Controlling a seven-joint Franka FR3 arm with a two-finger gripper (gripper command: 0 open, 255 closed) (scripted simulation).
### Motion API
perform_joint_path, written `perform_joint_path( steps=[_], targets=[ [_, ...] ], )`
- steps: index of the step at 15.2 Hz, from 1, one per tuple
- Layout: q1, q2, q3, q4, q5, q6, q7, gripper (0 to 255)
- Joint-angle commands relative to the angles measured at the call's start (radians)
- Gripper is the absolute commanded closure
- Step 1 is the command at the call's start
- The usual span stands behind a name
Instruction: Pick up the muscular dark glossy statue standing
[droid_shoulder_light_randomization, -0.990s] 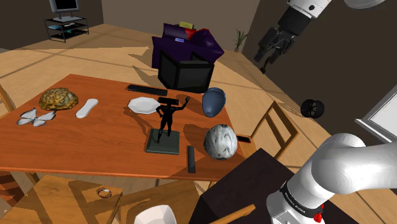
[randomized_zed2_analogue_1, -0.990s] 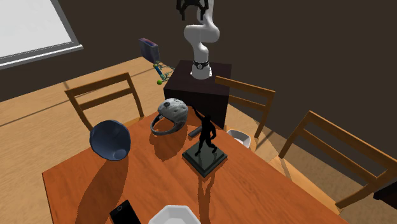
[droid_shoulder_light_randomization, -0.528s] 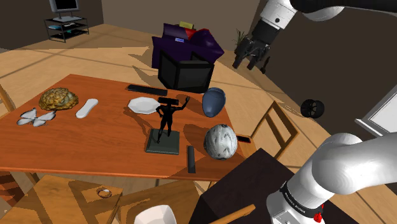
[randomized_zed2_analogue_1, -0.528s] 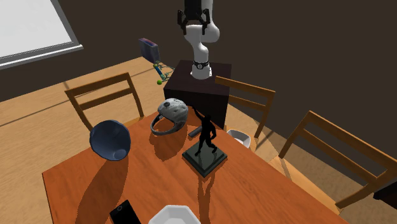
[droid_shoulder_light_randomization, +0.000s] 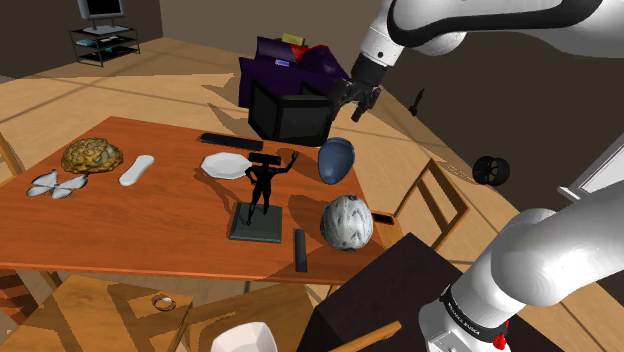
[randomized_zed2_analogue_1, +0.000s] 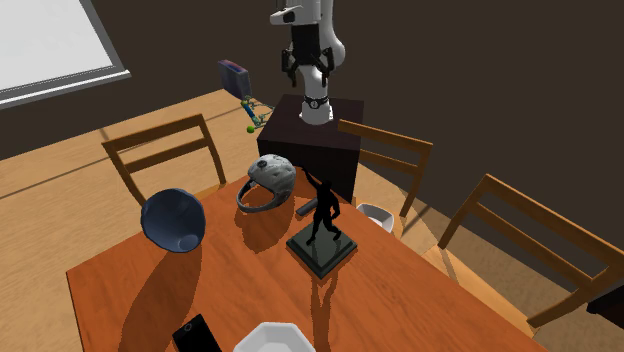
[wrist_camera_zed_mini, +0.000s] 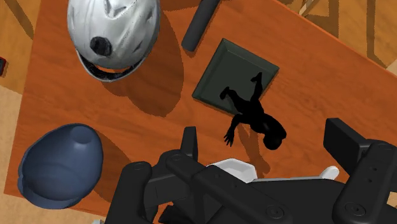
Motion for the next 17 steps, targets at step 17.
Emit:
perform_joint_path(
  steps=[17],
  targets=[
    [0.046, 0.685, 0.05, 0.423, 0.022, 0.175, 0.046, 0]
  ],
)
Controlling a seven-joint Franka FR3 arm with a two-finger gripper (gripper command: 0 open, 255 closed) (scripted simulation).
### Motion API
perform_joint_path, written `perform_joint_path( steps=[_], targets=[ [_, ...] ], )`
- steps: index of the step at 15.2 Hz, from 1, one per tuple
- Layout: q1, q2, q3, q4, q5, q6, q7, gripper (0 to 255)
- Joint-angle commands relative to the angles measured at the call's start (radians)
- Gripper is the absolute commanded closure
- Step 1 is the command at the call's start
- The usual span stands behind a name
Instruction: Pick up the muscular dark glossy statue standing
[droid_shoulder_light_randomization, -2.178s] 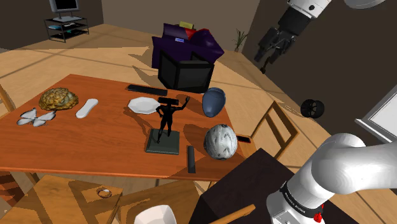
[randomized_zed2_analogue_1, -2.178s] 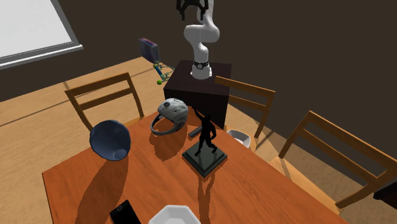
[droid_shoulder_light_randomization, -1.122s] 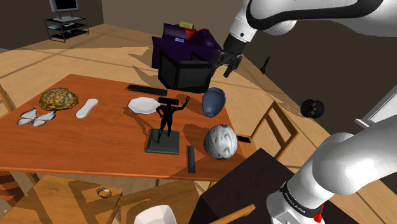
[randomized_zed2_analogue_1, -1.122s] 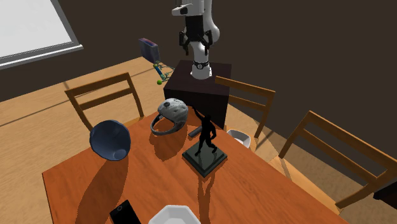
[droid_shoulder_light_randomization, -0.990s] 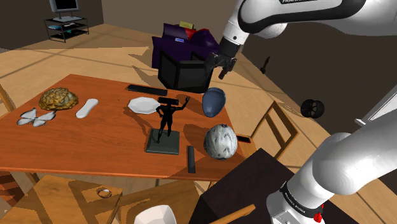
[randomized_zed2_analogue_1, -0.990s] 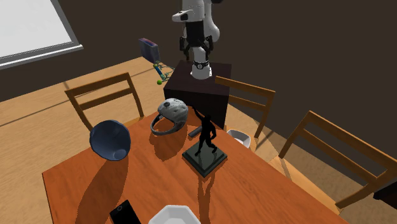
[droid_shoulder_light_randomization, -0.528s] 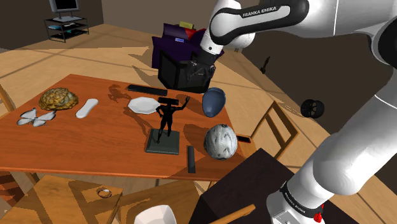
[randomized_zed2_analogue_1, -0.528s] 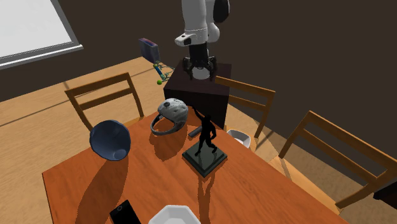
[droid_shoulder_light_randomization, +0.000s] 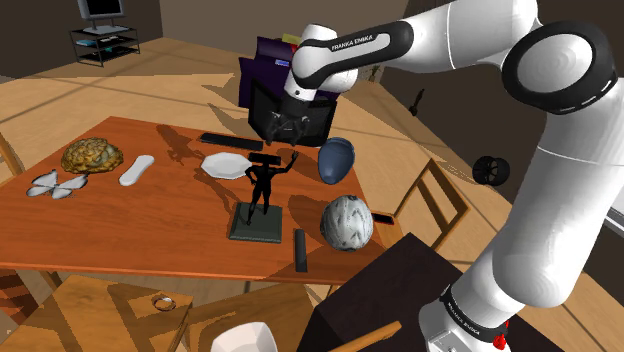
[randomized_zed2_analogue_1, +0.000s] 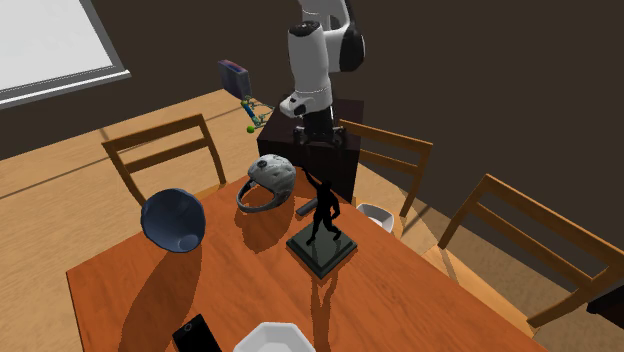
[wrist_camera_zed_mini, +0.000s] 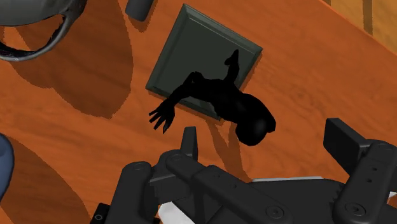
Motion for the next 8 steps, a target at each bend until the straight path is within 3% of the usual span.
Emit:
perform_joint_path(
  steps=[1, 3, 8],
  targets=[
    [0.007, 0.084, 0.003, 0.074, -0.002, 0.001, 0.006, 0],
    [0.014, 0.166, 0.005, 0.15, -0.004, -0.004, 0.013, 0],
    [0.016, 0.191, 0.005, 0.132, -0.002, 0.039, 0.006, 0]
  ],
)
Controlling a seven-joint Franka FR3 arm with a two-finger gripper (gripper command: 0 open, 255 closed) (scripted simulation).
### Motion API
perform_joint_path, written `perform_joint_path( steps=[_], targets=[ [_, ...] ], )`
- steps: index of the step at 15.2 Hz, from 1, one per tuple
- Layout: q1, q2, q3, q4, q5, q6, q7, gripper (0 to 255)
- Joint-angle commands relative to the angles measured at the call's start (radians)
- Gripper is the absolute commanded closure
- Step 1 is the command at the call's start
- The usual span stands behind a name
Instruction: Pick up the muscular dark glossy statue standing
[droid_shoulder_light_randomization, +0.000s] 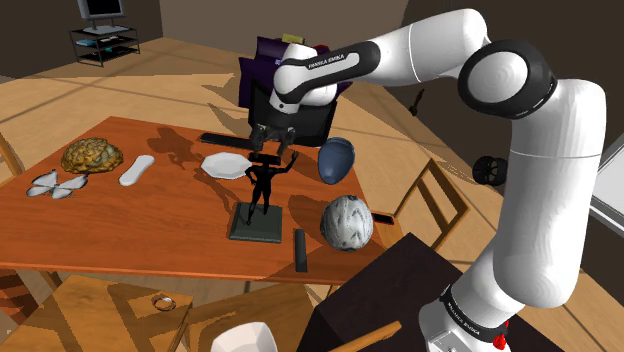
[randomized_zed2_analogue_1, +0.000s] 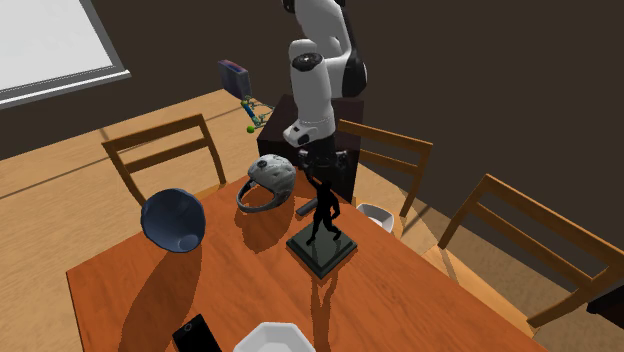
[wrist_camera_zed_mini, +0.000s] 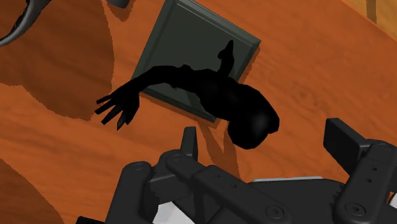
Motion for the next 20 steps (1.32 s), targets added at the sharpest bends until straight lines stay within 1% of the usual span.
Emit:
perform_joint_path(
  steps=[1, 3, 5, 6, 15, 20],
  targets=[
    [0.001, 0.014, 0.0, -0.008, 0.001, 0.023, -0.003, 0],
    [0.001, 0.031, 0.0, -0.019, 0.002, 0.05, -0.007, 0],
    [0.001, 0.031, 0.0, -0.019, 0.002, 0.05, -0.007, 0],
    [0.001, 0.031, 0.0, -0.021, 0.002, 0.052, -0.008, 255],
    [0.001, 0.031, 0.0, -0.019, 0.002, 0.05, -0.007, 255],
    [0.0, -0.001, 0.0, 0.003, 0.0, -0.003, 0.001, 255]
  ],
)
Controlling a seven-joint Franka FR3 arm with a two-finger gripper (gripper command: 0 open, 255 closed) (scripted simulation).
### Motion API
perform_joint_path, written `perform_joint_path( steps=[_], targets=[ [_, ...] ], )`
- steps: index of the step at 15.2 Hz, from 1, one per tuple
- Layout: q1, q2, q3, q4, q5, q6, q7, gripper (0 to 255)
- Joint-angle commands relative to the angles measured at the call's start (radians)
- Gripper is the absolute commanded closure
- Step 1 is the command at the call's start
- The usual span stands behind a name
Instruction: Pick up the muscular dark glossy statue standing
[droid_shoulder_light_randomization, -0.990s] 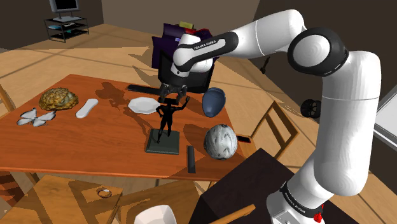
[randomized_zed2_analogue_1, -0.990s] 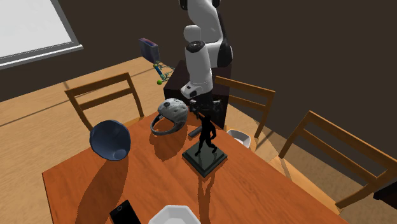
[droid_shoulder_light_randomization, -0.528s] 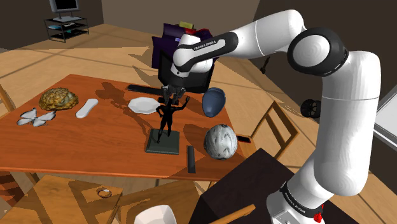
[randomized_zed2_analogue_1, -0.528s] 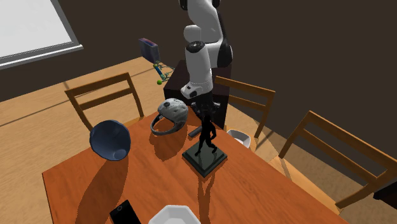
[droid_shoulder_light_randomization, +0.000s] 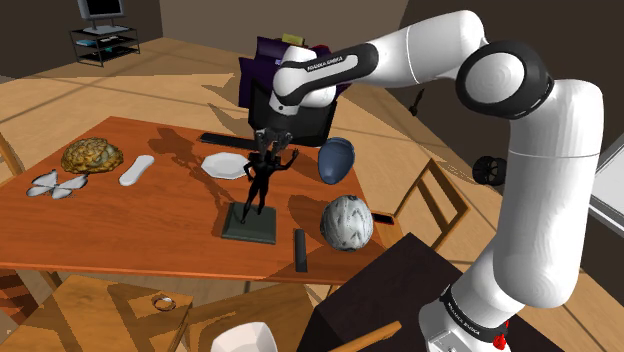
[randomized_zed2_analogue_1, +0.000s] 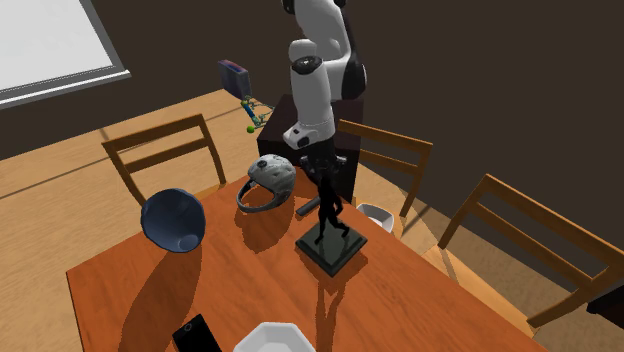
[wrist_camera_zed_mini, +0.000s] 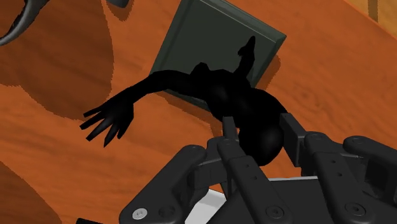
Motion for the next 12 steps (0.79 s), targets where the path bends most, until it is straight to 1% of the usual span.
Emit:
perform_joint_path(
  steps=[1, 10, 12],
  targets=[
    [0.0, -0.016, 0.0, 0.008, 0.0, -0.022, 0.004, 255],
    [-0.001, -0.061, 0.0, 0.065, -0.004, -0.123, 0.019, 255],
    [-0.001, -0.062, 0.0, 0.066, -0.004, -0.125, 0.019, 255]
  ],
)
